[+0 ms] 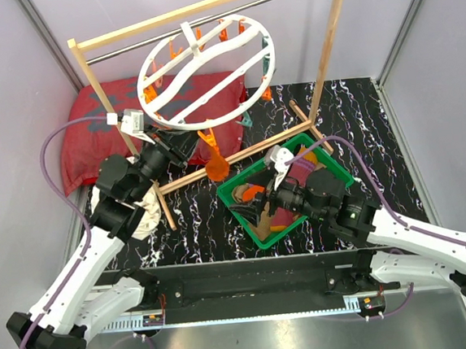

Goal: Clip the socks to the hanger
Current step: Open the clamp at the hanger.

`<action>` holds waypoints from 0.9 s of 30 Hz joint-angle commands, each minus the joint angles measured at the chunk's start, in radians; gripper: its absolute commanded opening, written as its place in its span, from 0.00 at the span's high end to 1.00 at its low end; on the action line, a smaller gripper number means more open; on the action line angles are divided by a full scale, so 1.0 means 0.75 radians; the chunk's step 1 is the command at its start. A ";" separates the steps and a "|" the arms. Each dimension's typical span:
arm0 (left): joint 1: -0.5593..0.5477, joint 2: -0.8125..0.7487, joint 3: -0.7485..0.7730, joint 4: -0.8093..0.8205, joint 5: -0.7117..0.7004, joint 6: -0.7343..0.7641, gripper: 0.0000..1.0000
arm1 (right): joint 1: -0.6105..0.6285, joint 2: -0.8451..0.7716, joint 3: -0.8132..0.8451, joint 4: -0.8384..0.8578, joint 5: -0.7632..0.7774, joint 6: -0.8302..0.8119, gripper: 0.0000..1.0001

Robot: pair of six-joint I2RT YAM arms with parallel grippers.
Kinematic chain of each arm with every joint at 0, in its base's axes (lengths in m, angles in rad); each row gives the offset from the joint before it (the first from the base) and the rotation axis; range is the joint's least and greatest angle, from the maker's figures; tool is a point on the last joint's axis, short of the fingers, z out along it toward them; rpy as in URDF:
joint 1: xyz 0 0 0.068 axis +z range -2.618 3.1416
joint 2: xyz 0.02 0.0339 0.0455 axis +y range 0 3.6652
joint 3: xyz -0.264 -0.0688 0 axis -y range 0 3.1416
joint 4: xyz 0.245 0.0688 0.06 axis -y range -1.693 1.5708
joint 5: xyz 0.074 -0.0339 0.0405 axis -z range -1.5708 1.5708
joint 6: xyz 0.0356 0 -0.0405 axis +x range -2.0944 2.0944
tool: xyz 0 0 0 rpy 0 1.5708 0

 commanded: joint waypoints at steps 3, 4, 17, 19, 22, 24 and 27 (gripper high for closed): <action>-0.097 0.059 0.049 0.019 -0.129 -0.075 0.95 | 0.009 0.089 0.112 0.354 0.026 0.141 0.04; -0.119 0.073 0.053 0.026 -0.135 -0.075 0.94 | 0.011 0.119 0.139 0.397 0.055 0.145 0.04; -0.166 0.063 0.119 -0.050 -0.188 -0.056 0.59 | 0.003 0.381 0.278 0.694 0.319 0.260 0.11; -0.166 0.063 0.141 -0.076 -0.180 -0.050 0.56 | -0.006 0.414 0.302 0.700 0.317 0.260 0.12; -0.166 0.061 0.172 -0.119 -0.182 -0.024 0.51 | -0.018 0.439 0.319 0.715 0.331 0.246 0.16; -0.166 0.059 0.184 -0.140 -0.190 -0.016 0.49 | -0.034 0.443 0.325 0.719 0.323 0.244 0.18; -0.166 0.049 0.200 -0.175 -0.195 -0.003 0.46 | -0.046 0.449 0.333 0.721 0.299 0.227 0.22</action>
